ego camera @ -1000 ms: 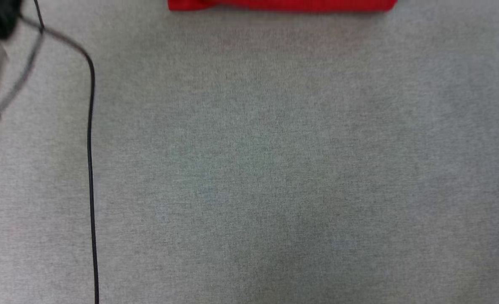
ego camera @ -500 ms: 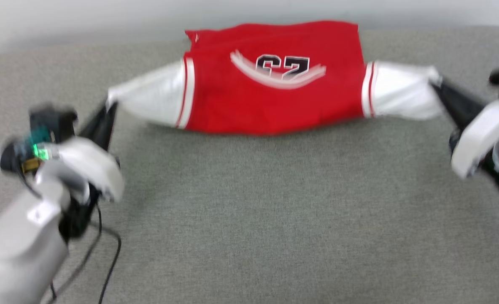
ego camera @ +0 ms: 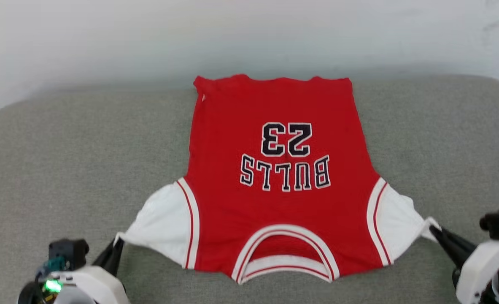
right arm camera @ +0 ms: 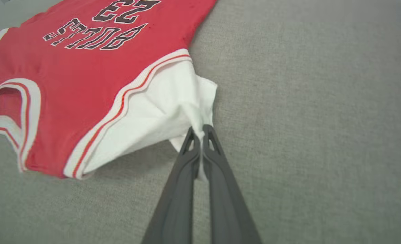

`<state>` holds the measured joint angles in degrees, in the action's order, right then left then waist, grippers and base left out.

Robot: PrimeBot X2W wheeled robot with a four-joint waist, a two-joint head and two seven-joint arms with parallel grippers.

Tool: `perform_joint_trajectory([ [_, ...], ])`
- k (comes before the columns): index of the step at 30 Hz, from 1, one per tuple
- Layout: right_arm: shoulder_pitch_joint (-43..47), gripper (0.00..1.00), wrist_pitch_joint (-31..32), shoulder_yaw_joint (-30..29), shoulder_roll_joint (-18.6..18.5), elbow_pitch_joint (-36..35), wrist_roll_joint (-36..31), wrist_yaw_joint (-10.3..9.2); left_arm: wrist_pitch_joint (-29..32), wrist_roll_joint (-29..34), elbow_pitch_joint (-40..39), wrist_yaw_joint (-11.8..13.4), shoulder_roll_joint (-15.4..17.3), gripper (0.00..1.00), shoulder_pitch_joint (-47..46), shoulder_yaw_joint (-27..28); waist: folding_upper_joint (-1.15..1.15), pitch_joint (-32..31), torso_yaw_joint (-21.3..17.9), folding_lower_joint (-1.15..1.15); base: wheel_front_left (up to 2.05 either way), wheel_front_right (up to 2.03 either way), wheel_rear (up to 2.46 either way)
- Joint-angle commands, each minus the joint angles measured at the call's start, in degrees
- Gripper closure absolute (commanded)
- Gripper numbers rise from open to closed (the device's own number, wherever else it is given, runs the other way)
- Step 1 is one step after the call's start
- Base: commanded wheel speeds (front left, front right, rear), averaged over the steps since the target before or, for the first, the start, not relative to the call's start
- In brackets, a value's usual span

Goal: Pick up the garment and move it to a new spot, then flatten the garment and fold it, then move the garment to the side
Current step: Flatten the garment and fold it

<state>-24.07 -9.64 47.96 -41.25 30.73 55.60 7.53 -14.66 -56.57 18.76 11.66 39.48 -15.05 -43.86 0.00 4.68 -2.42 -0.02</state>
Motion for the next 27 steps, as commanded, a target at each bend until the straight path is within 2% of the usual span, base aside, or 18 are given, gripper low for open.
perform_joint_trajectory([
  [1, 2.9, 1.00, -0.5, -1.1, -0.2, -0.2, 0.6, -0.08, -0.3, -1.0, -0.5, 0.6, -0.3, 1.00, 2.5, 0.5, 0.00, -1.3, 0.3, 0.02, 0.00, 0.00, 0.00],
  [11, 17.6, 1.00, -1.8, -7.5, 1.2, 0.1, -0.7, -0.09, -0.6, -2.9, -2.2, 3.1, -0.3, 1.00, 14.5, 2.2, 0.00, -4.1, 0.9, 0.02, 0.00, 0.00, 0.00],
  [18, 23.1, 1.00, 0.0, -12.2, 2.1, -1.7, -2.6, -0.10, -0.6, -2.0, -4.5, 4.1, -0.8, 1.00, 17.2, 3.3, 0.00, -4.1, 1.3, 0.02, 0.00, 0.00, 0.00],
  [19, 23.3, 0.68, 0.3, -13.0, 2.4, -2.0, -3.0, -0.09, -0.6, -1.9, -4.7, 4.0, -1.0, 1.00, 17.0, 3.4, 0.00, -4.0, 1.4, 0.02, 0.00, 0.00, 0.00],
  [20, 23.4, 0.29, 0.6, -13.7, 2.7, -2.5, -3.5, -0.09, -0.7, -1.6, -5.0, 4.0, -1.1, 1.00, 16.8, 3.5, 0.00, -3.9, 1.4, 0.02, 0.00, 0.00, 0.00],
  [21, 23.4, 0.00, 0.4, -14.7, 2.8, -3.0, -4.1, -0.09, -0.7, -1.2, -5.3, 4.1, -1.3, 1.00, 16.4, 3.7, 0.00, -3.8, 1.5, 0.02, 0.00, 0.00, 0.00],
  [27, 21.6, 0.00, 0.7, -21.9, 2.4, -7.7, -7.7, -0.08, -0.7, 1.3, -7.5, 4.6, -2.0, 1.00, 14.4, 4.5, 0.00, -2.8, 2.4, 0.02, 0.00, 0.00, 0.00],
])
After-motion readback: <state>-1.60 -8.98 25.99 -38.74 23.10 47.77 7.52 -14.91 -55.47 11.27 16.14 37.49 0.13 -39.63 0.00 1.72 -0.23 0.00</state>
